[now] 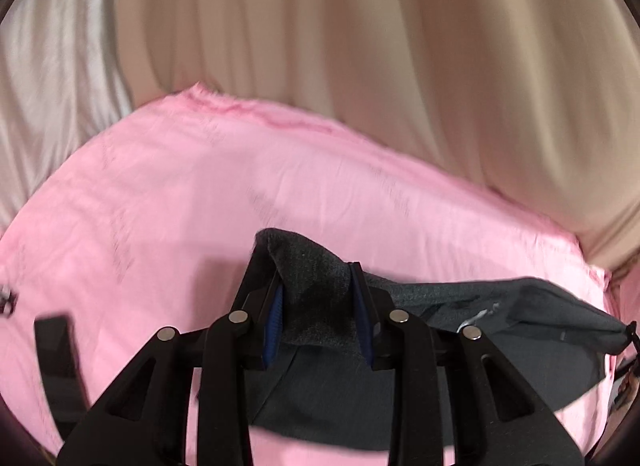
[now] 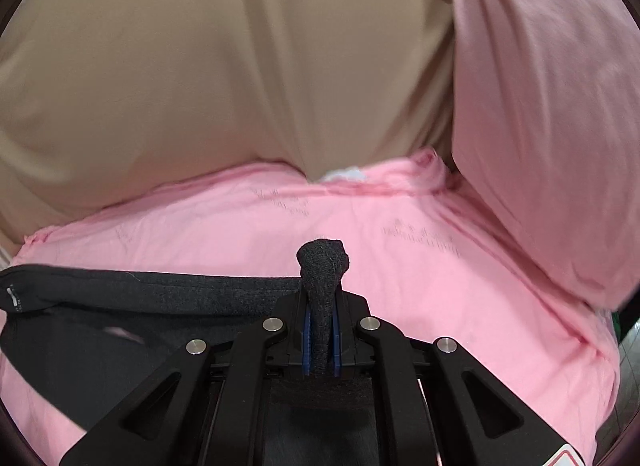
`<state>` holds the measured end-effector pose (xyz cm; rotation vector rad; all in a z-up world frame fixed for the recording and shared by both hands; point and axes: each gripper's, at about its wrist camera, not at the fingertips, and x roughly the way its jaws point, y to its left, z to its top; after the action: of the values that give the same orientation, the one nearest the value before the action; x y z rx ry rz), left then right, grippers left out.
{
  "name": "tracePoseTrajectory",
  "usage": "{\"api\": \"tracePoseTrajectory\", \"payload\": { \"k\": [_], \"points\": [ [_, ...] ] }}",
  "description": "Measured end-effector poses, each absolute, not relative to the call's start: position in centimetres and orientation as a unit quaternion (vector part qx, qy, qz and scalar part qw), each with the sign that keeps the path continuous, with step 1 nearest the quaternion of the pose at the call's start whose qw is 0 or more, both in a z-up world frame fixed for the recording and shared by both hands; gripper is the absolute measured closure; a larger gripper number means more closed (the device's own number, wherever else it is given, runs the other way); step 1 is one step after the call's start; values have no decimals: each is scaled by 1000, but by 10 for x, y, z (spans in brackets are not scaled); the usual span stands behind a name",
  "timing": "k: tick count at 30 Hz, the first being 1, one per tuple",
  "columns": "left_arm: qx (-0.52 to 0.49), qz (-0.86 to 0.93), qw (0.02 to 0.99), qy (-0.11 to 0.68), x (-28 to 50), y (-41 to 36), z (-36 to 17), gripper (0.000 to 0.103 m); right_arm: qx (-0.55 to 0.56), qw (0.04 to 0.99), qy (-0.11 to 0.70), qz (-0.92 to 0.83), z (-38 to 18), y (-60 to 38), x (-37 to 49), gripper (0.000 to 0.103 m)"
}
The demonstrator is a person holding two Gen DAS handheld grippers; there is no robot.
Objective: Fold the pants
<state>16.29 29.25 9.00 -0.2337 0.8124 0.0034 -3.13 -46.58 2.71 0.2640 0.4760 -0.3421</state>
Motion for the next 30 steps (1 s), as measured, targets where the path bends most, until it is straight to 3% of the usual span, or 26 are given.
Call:
{"api": "tracePoseTrajectory", "payload": {
  "k": [5, 8, 9, 10, 11, 14, 20, 21, 23, 25, 26, 30],
  "points": [
    [-118, 9, 896, 427, 126, 300, 39, 67, 147, 932, 282, -174, -26, -459, -50, 96],
    [-144, 33, 893, 425, 108, 309, 25, 51, 164, 925, 288, -188, -43, -456, -58, 88],
    [-166, 34, 892, 418, 102, 312, 24, 40, 168, 924, 284, -194, -44, -454, -63, 80],
    [-185, 32, 892, 412, 96, 315, 27, 31, 174, 922, 279, -205, -42, -452, -71, 63],
    [-201, 30, 892, 404, 90, 316, 30, 27, 179, 922, 266, -215, -39, -448, -81, 56],
    [-221, 22, 895, 388, 81, 311, 42, 11, 198, 926, 243, -212, -28, -433, -106, 50],
    [-258, -18, 867, 425, 115, 285, 37, 7, 207, 930, 240, -186, -27, -397, -116, 46],
    [-263, -24, 862, 432, 122, 283, 33, 8, 207, 930, 242, -182, -29, -392, -117, 46],
    [-263, -16, 854, 448, 135, 278, 26, 34, 215, 929, 248, -168, -32, -384, -114, 46],
    [-262, -4, 839, 476, 144, 277, 17, 87, 237, 925, 253, -154, -34, -379, -111, 46],
    [-268, 6, 831, 488, 144, 280, 12, 97, 247, 924, 254, -146, -34, -377, -110, 46],
    [-280, 14, 826, 489, 132, 289, 8, 102, 292, 915, 252, -115, -30, -375, -100, 46]
  ]
}}
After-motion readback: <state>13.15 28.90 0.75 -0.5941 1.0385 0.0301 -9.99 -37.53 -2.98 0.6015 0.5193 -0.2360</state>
